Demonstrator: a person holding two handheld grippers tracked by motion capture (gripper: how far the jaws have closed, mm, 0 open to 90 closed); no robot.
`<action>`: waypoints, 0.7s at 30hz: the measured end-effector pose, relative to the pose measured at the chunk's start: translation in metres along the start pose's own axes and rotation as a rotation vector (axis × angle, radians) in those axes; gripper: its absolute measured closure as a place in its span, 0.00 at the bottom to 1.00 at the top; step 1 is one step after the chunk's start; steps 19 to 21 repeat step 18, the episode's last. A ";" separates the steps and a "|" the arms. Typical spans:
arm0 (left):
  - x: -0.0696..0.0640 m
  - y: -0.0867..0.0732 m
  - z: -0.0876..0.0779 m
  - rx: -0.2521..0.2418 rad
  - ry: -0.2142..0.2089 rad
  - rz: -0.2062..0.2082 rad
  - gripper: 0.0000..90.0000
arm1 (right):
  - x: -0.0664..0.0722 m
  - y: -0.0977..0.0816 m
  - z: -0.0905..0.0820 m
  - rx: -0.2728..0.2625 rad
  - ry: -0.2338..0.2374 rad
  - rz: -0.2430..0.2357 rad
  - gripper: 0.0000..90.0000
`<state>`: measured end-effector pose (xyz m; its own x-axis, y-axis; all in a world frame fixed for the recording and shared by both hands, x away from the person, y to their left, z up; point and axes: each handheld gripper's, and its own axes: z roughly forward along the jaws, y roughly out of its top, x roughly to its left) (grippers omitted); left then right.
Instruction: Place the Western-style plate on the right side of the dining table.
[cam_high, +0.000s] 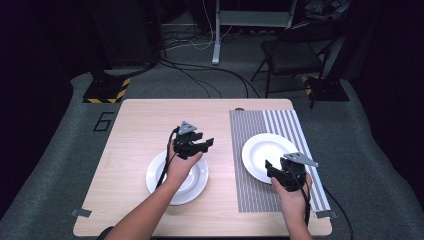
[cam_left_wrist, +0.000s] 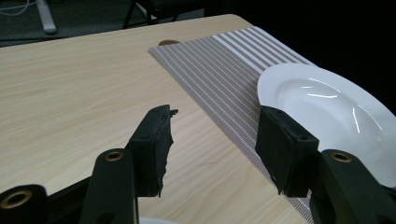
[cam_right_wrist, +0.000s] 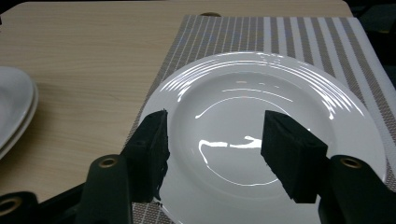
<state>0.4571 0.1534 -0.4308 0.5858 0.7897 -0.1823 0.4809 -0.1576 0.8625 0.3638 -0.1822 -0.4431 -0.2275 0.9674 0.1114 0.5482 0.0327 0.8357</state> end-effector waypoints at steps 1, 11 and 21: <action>0.002 -0.001 -0.004 -0.005 0.005 0.000 0.50 | 0.001 0.000 -0.001 0.000 0.003 0.000 0.45; 0.021 -0.023 -0.032 0.010 0.025 -0.021 0.49 | 0.013 -0.013 -0.001 0.005 0.078 -0.036 0.42; 0.028 -0.031 -0.036 0.023 0.016 -0.029 0.44 | 0.020 -0.027 0.004 0.013 0.134 -0.087 0.40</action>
